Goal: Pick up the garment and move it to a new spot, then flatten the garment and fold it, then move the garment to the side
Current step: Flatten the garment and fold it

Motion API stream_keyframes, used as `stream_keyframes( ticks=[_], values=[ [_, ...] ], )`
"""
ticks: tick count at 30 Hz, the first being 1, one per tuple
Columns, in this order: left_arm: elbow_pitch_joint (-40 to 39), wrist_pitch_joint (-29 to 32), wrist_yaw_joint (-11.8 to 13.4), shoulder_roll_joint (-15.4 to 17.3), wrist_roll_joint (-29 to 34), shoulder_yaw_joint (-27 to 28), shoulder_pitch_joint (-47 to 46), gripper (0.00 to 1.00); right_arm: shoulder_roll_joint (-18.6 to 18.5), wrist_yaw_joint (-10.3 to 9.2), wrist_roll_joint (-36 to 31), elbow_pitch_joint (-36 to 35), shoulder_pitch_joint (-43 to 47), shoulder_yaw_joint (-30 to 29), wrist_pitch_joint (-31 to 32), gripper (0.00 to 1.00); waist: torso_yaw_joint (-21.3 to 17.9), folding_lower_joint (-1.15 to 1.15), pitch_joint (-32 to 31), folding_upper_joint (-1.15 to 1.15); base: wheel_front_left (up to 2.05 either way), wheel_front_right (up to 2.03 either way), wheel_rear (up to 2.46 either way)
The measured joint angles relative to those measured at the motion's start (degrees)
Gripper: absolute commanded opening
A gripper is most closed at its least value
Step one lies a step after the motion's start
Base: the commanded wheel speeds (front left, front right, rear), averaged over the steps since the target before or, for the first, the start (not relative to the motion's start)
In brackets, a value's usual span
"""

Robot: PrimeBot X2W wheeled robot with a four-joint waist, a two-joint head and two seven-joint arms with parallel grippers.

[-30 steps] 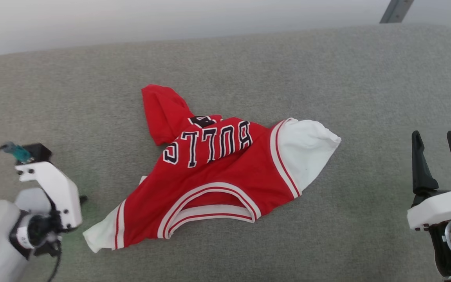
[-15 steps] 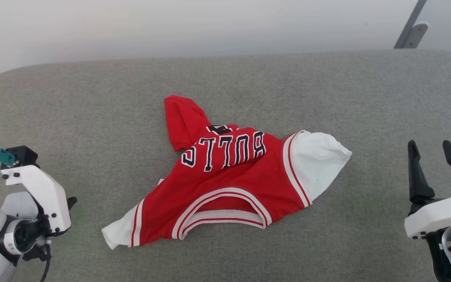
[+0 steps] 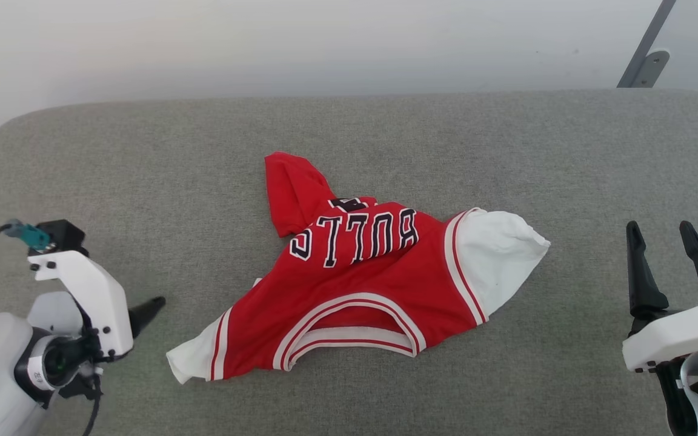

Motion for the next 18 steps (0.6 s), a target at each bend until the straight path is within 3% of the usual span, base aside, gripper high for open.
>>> stream_keyframes(
  ticks=[11, 18],
  values=[
    [-4.6, 8.6, 3.5, -0.8, -2.4, -3.0, 0.8, 1.0, -0.2, 0.0, 0.0, -0.6, 0.0, -0.1, 0.5, 1.0, 0.0, 0.0, 0.0, 0.0, 0.0, 0.0, 0.0],
    [-4.6, 8.6, 4.7, -1.5, 0.5, -6.0, 2.2, 1.0, -0.5, 0.0, 0.5, -1.4, -0.1, -0.2, 1.1, 1.0, -0.3, 0.0, 1.3, 0.0, 0.0, 0.0, 0.0]
  ],
)
